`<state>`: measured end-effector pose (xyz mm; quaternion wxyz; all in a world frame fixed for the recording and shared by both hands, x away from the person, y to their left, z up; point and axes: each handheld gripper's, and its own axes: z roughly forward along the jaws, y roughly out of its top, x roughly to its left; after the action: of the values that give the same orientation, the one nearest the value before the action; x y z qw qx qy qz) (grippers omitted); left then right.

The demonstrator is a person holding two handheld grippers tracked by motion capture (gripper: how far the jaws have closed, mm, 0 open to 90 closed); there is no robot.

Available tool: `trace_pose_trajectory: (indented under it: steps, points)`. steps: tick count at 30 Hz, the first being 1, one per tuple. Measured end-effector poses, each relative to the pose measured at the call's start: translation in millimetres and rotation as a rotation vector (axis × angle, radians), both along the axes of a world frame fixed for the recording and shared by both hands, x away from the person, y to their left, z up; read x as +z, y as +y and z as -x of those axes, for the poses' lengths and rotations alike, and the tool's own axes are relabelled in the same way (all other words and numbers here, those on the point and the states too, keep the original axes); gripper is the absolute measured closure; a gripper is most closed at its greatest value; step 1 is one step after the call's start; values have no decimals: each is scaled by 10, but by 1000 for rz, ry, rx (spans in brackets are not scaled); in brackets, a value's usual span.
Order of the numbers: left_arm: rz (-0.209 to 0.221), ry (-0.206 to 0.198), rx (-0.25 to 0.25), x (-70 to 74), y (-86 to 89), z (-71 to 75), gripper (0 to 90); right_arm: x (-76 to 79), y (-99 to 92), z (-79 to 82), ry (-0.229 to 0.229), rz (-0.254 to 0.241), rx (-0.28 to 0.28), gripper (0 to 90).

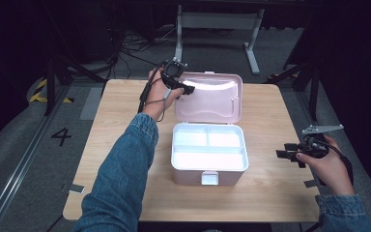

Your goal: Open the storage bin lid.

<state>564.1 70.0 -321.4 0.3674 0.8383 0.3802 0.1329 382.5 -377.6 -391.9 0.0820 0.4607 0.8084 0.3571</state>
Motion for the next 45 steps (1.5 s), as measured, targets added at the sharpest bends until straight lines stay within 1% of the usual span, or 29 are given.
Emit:
trace_pose_trajectory:
  steps: [2,5,9,10,12,14,15,17,23,24,25,26,27,28,29,33,37,38,41,42,44,45]
  points:
    - [-3,3,0,-21,2,-12,337,-3,-2,-1,1,1,0,429]
    - [-13,27,5,-82,18,-48,343,-7,-8,1,5,2,-2,429]
    - [-47,51,13,-168,36,-107,384,-9,-3,2,5,3,-1,429]
    - [-50,53,16,-189,33,-114,387,-13,1,6,-3,6,-2,429]
    - [-63,65,19,-227,22,-126,382,-13,1,7,-2,8,-3,430]
    - [-71,68,20,-267,10,-139,374,-15,-1,6,-3,8,-4,430]
    - [-74,78,26,-287,5,-141,371,-16,-1,6,-2,8,-4,430]
    - [-79,82,28,-317,3,-153,368,-18,0,6,0,9,-5,430]
    - [-111,94,23,-400,-8,-170,376,-15,9,12,1,7,-1,431]
    - [-119,100,24,-413,-12,-173,379,-16,8,11,1,8,-2,431]
    - [-142,108,25,-429,-19,-176,385,-17,8,11,1,9,-4,432]
    - [-143,106,25,-449,-27,-178,390,-21,4,8,2,9,-6,433]
    - [-149,115,29,-462,-36,-175,388,-23,2,7,2,9,-7,433]
    - [-164,121,27,-468,-35,-182,386,-23,0,8,3,8,-8,434]
    - [-156,129,29,-479,-34,-184,390,-24,-1,8,2,6,-7,434]
    - [-148,140,28,-496,-12,-197,417,-26,-2,6,3,6,-8,435]
    - [-155,147,28,-511,-14,-199,416,-34,-6,3,7,9,-9,435]
    - [-149,145,30,-519,-14,-200,415,-34,-7,3,7,8,-9,435]
    - [-152,146,29,-522,-8,-205,421,-33,-5,4,5,6,-7,444]
    - [-150,148,29,-525,-8,-205,421,-32,-3,3,2,5,-6,445]
    - [-155,166,32,-523,-7,-202,420,-29,2,4,0,7,-6,446]
    - [-155,166,30,-528,-5,-203,420,-28,2,4,0,6,-5,446]
